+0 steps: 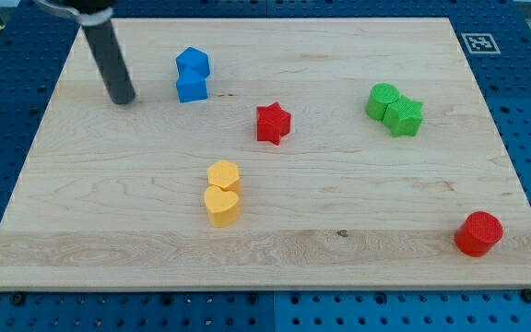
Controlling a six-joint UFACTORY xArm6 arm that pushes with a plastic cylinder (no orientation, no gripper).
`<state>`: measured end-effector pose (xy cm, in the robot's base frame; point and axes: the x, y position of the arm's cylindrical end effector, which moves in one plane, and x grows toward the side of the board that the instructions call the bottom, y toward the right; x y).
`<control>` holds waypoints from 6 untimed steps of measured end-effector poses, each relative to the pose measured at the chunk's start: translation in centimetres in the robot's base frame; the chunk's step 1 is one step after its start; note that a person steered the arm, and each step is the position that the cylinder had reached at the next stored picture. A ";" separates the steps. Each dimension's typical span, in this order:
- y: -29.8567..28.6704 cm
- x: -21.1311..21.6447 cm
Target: Push the blue cube along with blue triangle a bit down
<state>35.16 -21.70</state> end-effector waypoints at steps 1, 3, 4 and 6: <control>-1.5 -4.2; 4.4 -6.0; 7.5 -6.0; 9.8 -2.2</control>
